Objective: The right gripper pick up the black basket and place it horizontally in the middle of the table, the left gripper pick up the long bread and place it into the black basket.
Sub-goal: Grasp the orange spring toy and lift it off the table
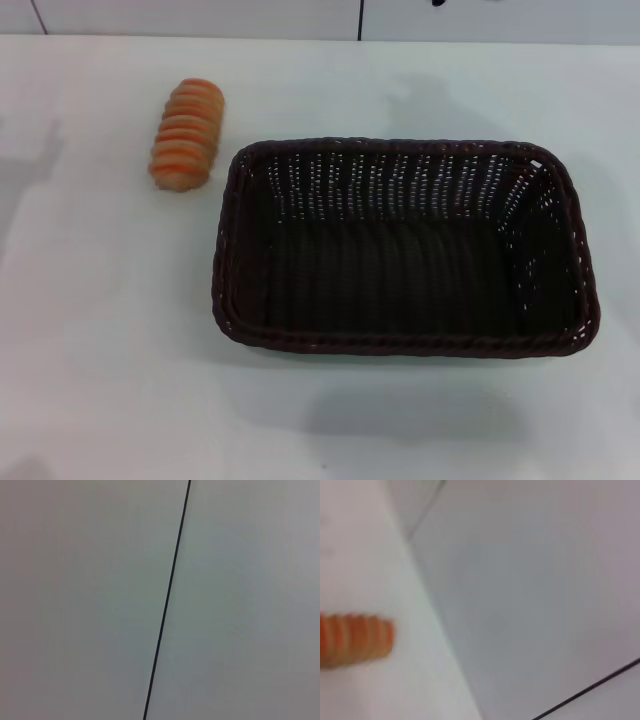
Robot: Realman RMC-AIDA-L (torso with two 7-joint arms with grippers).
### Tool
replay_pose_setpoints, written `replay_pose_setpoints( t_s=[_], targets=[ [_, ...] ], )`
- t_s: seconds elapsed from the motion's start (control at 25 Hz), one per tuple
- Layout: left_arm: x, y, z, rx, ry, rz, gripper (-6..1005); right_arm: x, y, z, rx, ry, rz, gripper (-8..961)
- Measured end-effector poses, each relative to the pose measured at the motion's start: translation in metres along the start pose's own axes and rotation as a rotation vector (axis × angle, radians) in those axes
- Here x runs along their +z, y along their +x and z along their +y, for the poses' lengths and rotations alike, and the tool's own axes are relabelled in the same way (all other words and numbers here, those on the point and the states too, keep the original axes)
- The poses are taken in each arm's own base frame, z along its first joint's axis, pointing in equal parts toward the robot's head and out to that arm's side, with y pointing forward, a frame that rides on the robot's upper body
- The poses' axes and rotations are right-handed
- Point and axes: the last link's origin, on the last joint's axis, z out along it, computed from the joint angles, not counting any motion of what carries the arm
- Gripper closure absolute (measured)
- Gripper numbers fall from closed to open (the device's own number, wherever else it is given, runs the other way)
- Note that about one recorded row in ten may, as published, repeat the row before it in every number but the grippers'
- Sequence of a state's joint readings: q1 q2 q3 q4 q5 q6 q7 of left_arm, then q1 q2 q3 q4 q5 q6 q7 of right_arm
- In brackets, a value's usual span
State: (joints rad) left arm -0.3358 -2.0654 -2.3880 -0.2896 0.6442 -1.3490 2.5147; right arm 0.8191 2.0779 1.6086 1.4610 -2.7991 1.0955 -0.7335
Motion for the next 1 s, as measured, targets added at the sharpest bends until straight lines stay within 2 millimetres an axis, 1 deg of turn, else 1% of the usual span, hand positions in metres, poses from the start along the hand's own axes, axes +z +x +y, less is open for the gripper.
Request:
replay_pose_setpoints(
  t_s=[0.12, 0.16, 0.24, 0.32, 0.36, 0.4, 0.44, 0.48, 0.56, 0.6, 0.64, 0.68, 0.72, 0.76, 0.8, 0.84, 0.88, 0.92, 1.0],
  targets=[
    [0.002, 0.002, 0.000, -0.018, -0.008, 0.003, 197, 0.001, 0.009, 0.004, 0.064, 0.094, -0.080, 621],
    [0.002, 0.002, 0.000, -0.022, -0.008, 0.003, 197, -0.001, 0.017, 0.010, 0.106, 0.154, -0.136, 621],
    [0.002, 0.002, 0.000, -0.023, -0.009, 0.004, 197, -0.003, 0.019, 0.014, 0.123, 0.178, -0.163, 622],
    [0.002, 0.002, 0.000, -0.023, -0.015, 0.001, 197, -0.009, 0.026, 0.022, 0.164, 0.234, -0.232, 622],
    [0.002, 0.002, 0.000, -0.023, -0.016, 0.000, 197, -0.018, 0.034, 0.027, 0.205, 0.282, -0.297, 622],
    [0.002, 0.002, 0.000, -0.023, -0.016, 0.000, 197, -0.018, 0.034, 0.027, 0.205, 0.282, -0.297, 622],
    [0.002, 0.002, 0.000, -0.023, -0.016, -0.001, 198, -0.022, 0.039, 0.028, 0.229, 0.309, -0.327, 622],
    [0.002, 0.002, 0.000, -0.022, -0.016, -0.003, 198, -0.032, 0.051, 0.028, 0.279, 0.375, -0.391, 622],
    [0.002, 0.001, 0.000, -0.023, -0.016, -0.005, 198, -0.040, 0.064, 0.027, 0.328, 0.444, -0.454, 623],
    [0.002, 0.001, 0.000, -0.024, -0.017, -0.006, 198, -0.040, 0.064, 0.027, 0.328, 0.444, -0.454, 623],
    [0.002, 0.001, 0.000, -0.024, -0.017, -0.006, 198, -0.044, 0.071, 0.027, 0.353, 0.477, -0.484, 623],
    [0.002, 0.001, 0.000, -0.024, -0.017, -0.007, 198, -0.049, 0.084, 0.029, 0.393, 0.533, -0.531, 623],
    [0.002, 0.001, 0.000, -0.024, -0.017, -0.007, 198, -0.052, 0.092, 0.030, 0.408, 0.561, -0.553, 623],
    [0.004, 0.000, 0.002, -0.035, -0.025, -0.009, 198, -0.052, 0.092, 0.030, 0.408, 0.561, -0.553, 624],
    [0.004, 0.000, 0.002, -0.035, -0.025, -0.009, 198, -0.053, 0.098, 0.032, 0.417, 0.585, -0.566, 624],
    [0.004, 0.000, 0.003, -0.047, -0.030, -0.009, 198, -0.054, 0.107, 0.034, 0.429, 0.612, -0.581, 624],
    [0.006, 0.001, 0.005, -0.064, -0.039, -0.009, 198, -0.056, 0.122, 0.037, 0.461, 0.664, -0.612, 624],
    [0.006, 0.000, 0.005, -0.066, -0.041, -0.009, 198, -0.056, 0.122, 0.037, 0.461, 0.664, -0.612, 624],
    [0.007, 0.000, 0.006, -0.069, -0.047, -0.010, 198, -0.059, 0.141, 0.039, 0.520, 0.731, -0.642, 624]
  ],
)
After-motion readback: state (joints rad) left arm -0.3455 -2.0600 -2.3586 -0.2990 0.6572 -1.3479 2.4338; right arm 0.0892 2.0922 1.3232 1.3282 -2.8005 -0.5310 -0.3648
